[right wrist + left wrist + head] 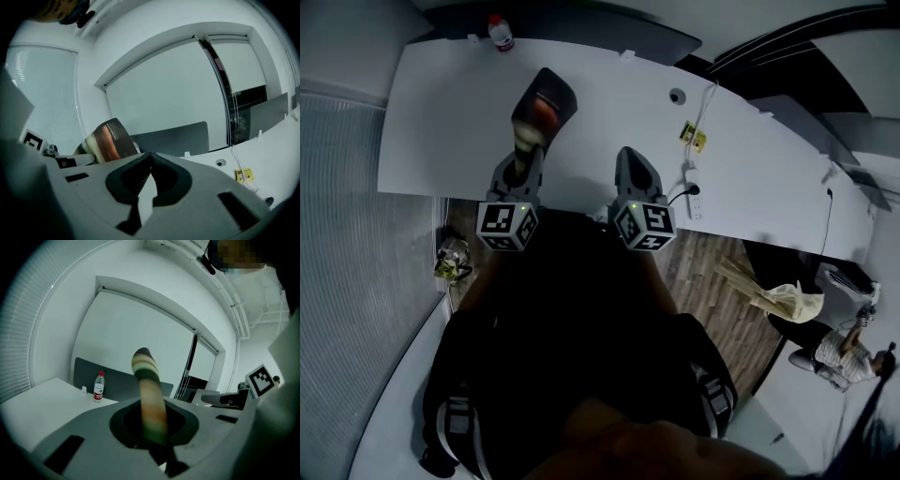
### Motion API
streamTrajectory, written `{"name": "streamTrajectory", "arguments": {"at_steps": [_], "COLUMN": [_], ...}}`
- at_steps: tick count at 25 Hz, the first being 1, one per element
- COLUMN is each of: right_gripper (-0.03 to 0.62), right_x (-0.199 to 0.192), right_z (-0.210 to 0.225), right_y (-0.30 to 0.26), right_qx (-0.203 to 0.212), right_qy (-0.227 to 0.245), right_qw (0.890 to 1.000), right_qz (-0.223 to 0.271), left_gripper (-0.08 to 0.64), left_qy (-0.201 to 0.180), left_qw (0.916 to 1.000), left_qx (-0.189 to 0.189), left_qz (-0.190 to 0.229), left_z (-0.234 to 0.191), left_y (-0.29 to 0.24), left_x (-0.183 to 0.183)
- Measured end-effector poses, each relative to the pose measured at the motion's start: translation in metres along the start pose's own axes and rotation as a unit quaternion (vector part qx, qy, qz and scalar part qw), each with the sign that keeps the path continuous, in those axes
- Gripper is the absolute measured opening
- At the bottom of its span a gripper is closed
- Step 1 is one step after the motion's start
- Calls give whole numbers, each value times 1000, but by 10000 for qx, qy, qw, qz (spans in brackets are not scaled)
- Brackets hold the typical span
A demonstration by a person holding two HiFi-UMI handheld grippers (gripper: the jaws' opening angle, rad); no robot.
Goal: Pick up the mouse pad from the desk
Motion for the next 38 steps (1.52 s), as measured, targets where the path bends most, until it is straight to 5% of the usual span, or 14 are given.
{"name": "streamTrajectory", "arguments": {"at_steps": [12, 38], "right_gripper": [2, 0], "right_x": [0, 3], "right_z": [-16, -16], "right_y": [20, 20], "right_qx": [-1, 100], "right_qy": [45, 122], "right_qw": [9993, 9993], "right_qz": [363, 341], "left_gripper": [25, 25], "left_qy": [-74, -29], "left_qw": [9998, 9997], "left_qx": [43, -72], "left_qz": [181, 221], "left_z": [-10, -5], "left_y": [17, 12], "left_x": [6, 9]}}
Point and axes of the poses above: the fingertips, and each gripper's own axes: y backward along the fingers, z to its right, x out of its top, the point moved 8 cm from there along y, backward along the fingers, and after that the axes turned 14 degrees about -y, right-handed, at the moved point
